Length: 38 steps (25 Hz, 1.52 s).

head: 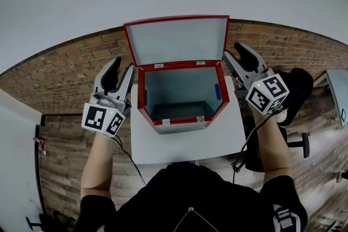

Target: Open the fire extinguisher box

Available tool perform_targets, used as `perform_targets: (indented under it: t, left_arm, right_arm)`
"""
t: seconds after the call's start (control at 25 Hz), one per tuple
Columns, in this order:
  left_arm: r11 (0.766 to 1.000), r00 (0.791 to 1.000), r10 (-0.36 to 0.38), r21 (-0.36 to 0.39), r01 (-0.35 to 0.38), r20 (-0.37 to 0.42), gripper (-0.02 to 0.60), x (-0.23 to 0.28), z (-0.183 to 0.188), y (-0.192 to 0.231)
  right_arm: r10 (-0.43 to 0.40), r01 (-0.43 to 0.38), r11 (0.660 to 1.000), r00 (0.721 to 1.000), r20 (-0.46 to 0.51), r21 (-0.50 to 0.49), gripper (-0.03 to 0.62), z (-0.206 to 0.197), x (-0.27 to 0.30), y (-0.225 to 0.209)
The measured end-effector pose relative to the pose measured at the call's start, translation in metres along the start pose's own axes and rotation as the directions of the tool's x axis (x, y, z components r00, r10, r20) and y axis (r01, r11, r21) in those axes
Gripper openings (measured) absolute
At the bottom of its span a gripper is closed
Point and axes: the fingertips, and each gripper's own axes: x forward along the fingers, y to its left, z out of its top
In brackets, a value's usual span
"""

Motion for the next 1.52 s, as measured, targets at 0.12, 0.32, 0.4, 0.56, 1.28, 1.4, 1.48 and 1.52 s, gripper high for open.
perform_targets:
  t: [0.12,0.32,0.4,0.56,1.28,1.4,1.48,1.52]
  left_arm:
    - [1.000,1.000,-0.022,-0.019,0.021,-0.004,0.142,-0.015,-0.005,-0.021]
    - [0.993,0.998,-0.042,-0.116,0.036,-0.043,0.051,-0.036,-0.040,-0.047]
    - [0.987,0.997,-0.049,-0.153,0.040,-0.054,0.046,-0.045,-0.054,-0.057]
    - [0.979,0.994,-0.081,-0.192,0.065,-0.073,0.046,-0.059,-0.073,-0.083]
    - [0.954,0.979,-0.141,-0.283,0.094,-0.149,0.044,-0.085,-0.129,-0.139]
    - [0.953,0.975,-0.144,-0.289,0.091,-0.167,0.045,-0.086,-0.133,-0.140]
    - [0.953,0.974,-0.145,-0.291,0.090,-0.173,0.046,-0.087,-0.135,-0.140]
    - [0.952,0.974,-0.144,-0.294,0.087,-0.177,0.045,-0.087,-0.136,-0.140]
  right_arm:
    - [0.048,-0.048,0.999,0.999,-0.003,-0.015,0.094,-0.011,-0.013,0.037]
    - [0.044,-0.046,0.998,0.999,-0.030,-0.053,0.031,-0.041,-0.032,0.074]
    - [0.058,-0.058,0.997,0.998,-0.023,-0.040,0.021,-0.051,-0.039,0.086]
    - [0.076,-0.075,0.997,0.997,-0.019,0.026,0.018,-0.074,-0.052,0.100]
    - [0.093,-0.086,0.993,0.991,-0.096,0.078,0.018,-0.143,-0.075,0.138]
    - [0.091,-0.079,0.993,0.987,-0.131,0.093,0.018,-0.148,-0.076,0.141]
    - [0.091,-0.079,0.992,0.987,-0.133,0.094,0.018,-0.150,-0.075,0.142]
    - [0.092,-0.081,0.993,0.988,-0.123,0.090,0.018,-0.150,-0.075,0.142]
